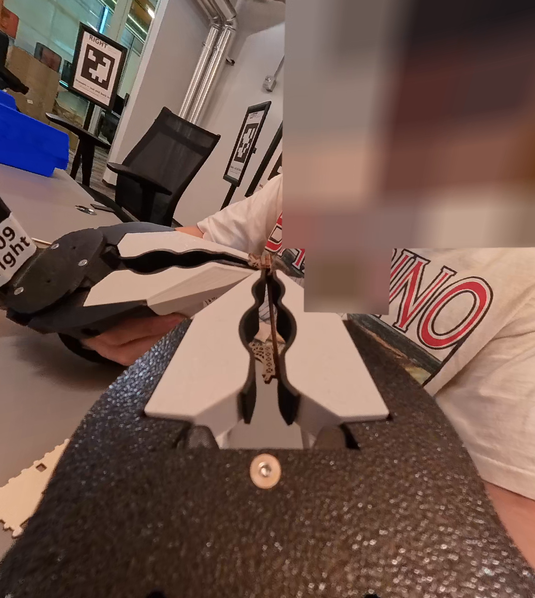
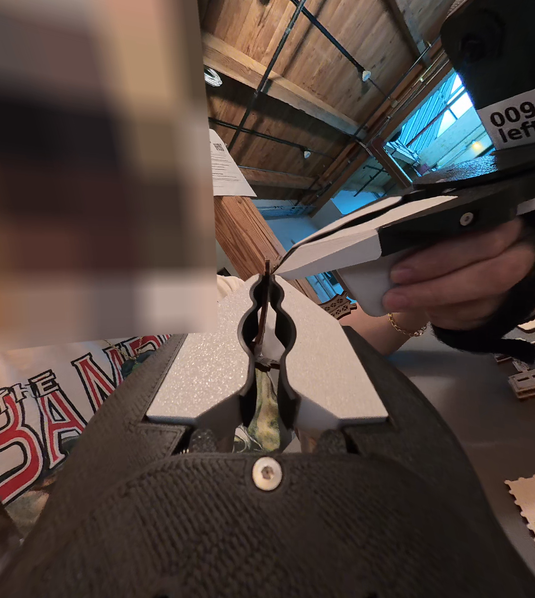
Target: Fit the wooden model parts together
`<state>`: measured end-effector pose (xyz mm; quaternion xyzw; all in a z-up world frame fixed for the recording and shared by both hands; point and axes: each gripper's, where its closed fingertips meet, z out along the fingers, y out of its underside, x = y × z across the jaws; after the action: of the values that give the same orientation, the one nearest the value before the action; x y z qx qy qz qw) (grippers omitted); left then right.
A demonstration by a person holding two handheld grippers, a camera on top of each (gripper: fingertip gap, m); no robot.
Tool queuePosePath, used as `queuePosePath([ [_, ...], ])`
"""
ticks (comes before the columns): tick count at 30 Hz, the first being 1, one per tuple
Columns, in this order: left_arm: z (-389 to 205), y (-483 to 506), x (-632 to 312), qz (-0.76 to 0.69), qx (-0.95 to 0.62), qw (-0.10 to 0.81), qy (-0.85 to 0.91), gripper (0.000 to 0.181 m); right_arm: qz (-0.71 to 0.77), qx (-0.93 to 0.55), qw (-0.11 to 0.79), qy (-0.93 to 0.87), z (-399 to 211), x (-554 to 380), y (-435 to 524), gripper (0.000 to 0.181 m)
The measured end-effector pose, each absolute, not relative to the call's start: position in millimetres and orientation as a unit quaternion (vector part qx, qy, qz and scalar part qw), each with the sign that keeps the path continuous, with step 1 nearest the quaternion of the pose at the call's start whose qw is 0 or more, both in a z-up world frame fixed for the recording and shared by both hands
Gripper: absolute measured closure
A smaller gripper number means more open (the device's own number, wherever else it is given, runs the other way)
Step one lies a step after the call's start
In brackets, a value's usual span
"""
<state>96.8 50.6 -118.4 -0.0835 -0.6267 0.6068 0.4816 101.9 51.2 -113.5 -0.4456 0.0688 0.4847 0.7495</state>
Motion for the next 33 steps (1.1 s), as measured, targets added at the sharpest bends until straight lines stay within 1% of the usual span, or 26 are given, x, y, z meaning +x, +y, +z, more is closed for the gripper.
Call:
queuePosePath([
  [13, -114.7, 52.7, 89.7, 0.612, -0.106, 0.493, -0.609, 0.181, 0.498, -0.435, 0.749, 0.039, -109.1, 94.6, 50.4, 0.181],
  [26, -111.3, 51.6, 90.0, 0.612, -0.092, 0.519, -0.589, 0.181, 0.519, -0.407, 0.751, 0.035, -106.4, 95.9, 48.3, 0.181],
  [29, -109.2, 49.7, 88.5, 0.621, -0.098, 0.496, -0.598, 0.181, 0.519, -0.404, 0.752, 0.026, -104.7, 94.0, 46.8, 0.181],
  [33, -107.5, 46.5, 96.9, 0.637, -0.085, 0.425, -0.638, 0.179, 0.512, -0.396, 0.761, 0.038, -102.5, 101.7, 44.1, 0.181],
])
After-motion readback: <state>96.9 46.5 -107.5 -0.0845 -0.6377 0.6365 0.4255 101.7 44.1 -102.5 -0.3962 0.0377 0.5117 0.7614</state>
